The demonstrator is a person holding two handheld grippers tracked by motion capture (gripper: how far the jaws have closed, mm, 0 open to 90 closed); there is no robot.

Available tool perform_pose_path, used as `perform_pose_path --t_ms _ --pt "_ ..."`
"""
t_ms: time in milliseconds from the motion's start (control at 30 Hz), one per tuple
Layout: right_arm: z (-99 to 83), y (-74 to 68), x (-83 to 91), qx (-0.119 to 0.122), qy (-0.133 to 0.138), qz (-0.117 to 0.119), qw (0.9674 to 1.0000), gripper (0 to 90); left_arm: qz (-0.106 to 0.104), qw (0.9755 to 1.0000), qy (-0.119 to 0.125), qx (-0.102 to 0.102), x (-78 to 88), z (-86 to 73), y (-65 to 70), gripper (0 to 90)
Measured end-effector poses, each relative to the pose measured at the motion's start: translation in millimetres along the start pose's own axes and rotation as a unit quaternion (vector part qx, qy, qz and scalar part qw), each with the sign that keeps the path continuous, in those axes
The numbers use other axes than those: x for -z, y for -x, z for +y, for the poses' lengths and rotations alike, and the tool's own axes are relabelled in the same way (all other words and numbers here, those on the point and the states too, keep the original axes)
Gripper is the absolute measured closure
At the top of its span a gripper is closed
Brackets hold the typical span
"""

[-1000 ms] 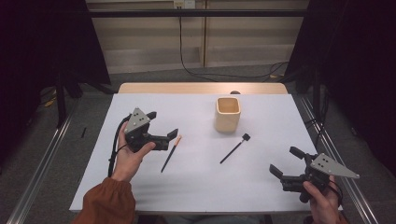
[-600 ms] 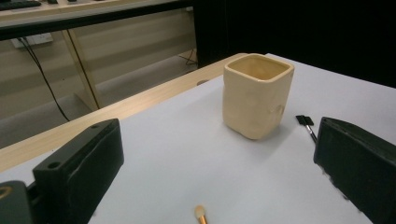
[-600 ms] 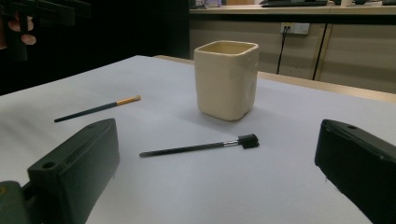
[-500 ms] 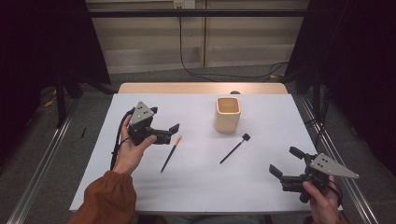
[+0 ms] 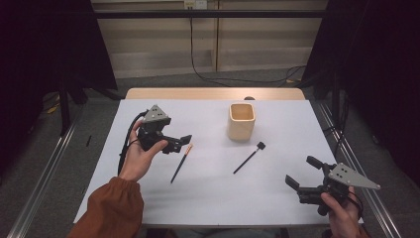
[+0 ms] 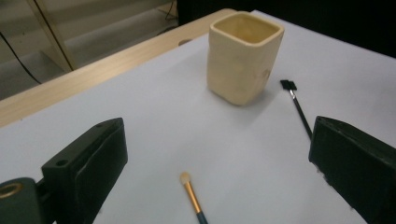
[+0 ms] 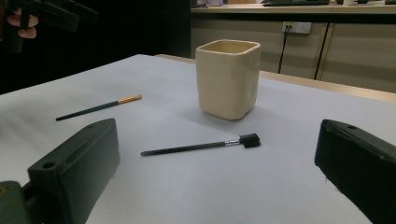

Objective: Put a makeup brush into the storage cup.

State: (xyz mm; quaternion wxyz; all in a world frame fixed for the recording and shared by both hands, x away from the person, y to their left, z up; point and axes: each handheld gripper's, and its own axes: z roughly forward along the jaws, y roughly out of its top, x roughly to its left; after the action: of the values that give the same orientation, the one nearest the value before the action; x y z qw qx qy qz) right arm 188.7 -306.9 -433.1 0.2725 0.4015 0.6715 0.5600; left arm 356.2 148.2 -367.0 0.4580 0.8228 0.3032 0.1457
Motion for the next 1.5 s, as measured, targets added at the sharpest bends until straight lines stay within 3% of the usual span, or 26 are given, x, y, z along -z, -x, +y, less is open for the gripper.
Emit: perform_pose_path --t_ms 33,67,100,133,167,267,433,467,533,567,667,733,800,833,867,933,1033,1067,1100,1233,1500 --pt "0.0 0.1 0.2 0.000 0.000 0.000 1.0000 0.0 -0.013 0.9995 -0.029 0.005 -2.4 1.1 -2.4 4.0" --pt "0.0 0.1 0.3 0.000 -0.001 0.000 1.0000 0.0 -0.013 0.9995 -0.029 0.005 -2.4 1.1 -2.4 4.0" --pt "0.0 0.0 0.1 0.000 -0.001 0.001 1.0000 0.0 -0.023 0.9980 -0.058 0.007 -5.1 2.3 -4.1 4.0" --pt "0.0 0.0 0.1 0.000 -0.001 0.001 1.0000 0.0 -0.023 0.9980 -0.058 0.007 -5.1 2.3 -4.1 4.0" --pt "-0.3 0.2 -0.3 0.001 -0.003 0.002 1.0000 0.0 -0.027 0.9965 -0.079 0.010 -6.5 2.7 -5.9 4.0" --pt "-0.2 -0.2 -0.5 0.000 -0.004 0.003 1.0000 0.0 -0.026 0.9949 -0.096 0.012 -8.1 2.4 -7.1 4.1" --pt "-0.2 -0.4 -0.8 0.002 -0.005 0.003 1.0000 0.0 -0.032 0.9868 -0.157 0.020 -16.1 1.0 -10.9 4.7" --pt "-0.2 -0.4 -0.8 0.002 -0.005 0.003 1.0000 0.0 -0.032 0.9868 -0.157 0.020 -16.1 1.0 -10.9 4.7" --pt "-0.2 -0.5 -0.8 0.002 -0.005 0.003 1.0000 0.0 -0.054 0.9818 -0.180 0.030 -18.5 1.7 -13.1 4.6" --pt "-0.2 -0.5 -0.9 0.002 -0.005 0.003 1.0000 0.0 -0.051 0.9796 -0.192 0.031 -20.5 2.1 -13.5 4.7" --pt "-0.2 -0.6 -0.8 0.002 -0.006 0.003 1.0000 0.0 -0.051 0.9747 -0.215 0.032 -23.8 2.1 -13.3 5.3" --pt "-0.2 -0.6 -0.8 0.002 -0.005 0.003 1.0000 0.0 -0.050 0.9736 -0.221 0.032 -24.9 1.6 -12.9 5.3" --pt "-0.2 -0.5 -0.8 0.002 -0.005 0.004 1.0000 0.0 -0.050 0.9676 -0.246 0.031 -28.4 -0.1 -12.6 5.5" --pt "-0.2 -0.7 -0.9 0.002 -0.005 0.003 1.0000 0.0 -0.052 0.9627 -0.263 0.032 -31.6 -1.9 -13.1 5.9" --pt "-0.2 -0.7 -0.9 0.002 -0.005 0.003 1.0000 0.0 -0.052 0.9627 -0.263 0.032 -31.6 -1.9 -13.1 6.0" --pt "-0.1 -0.9 -0.8 0.003 -0.005 0.003 1.0000 0.0 -0.057 0.9584 -0.277 0.036 -34.3 -3.9 -13.9 6.0" --pt "-0.2 -0.8 -0.9 0.003 -0.005 0.002 1.0000 0.0 -0.053 0.9583 -0.279 0.031 -35.1 -4.7 -13.6 6.0" --pt "-0.2 -0.9 -1.0 0.004 -0.006 0.003 1.0000 0.0 -0.057 0.9562 -0.285 0.031 -35.7 -5.3 -13.7 6.0" --pt "-0.2 -0.9 -1.0 0.004 -0.006 0.003 1.0000 0.0 -0.057 0.9562 -0.285 0.031 -35.7 -5.3 -13.7 6.0" --pt "-0.1 -1.0 -1.0 0.006 -0.006 0.004 1.0000 0.0 -0.052 0.9523 -0.299 0.033 -39.0 -7.5 -13.2 6.0" --pt "-0.1 -0.9 -0.9 0.006 -0.007 0.004 0.9999 0.0 -0.059 0.9486 -0.310 0.030 -42.9 -8.9 -10.9 5.6"
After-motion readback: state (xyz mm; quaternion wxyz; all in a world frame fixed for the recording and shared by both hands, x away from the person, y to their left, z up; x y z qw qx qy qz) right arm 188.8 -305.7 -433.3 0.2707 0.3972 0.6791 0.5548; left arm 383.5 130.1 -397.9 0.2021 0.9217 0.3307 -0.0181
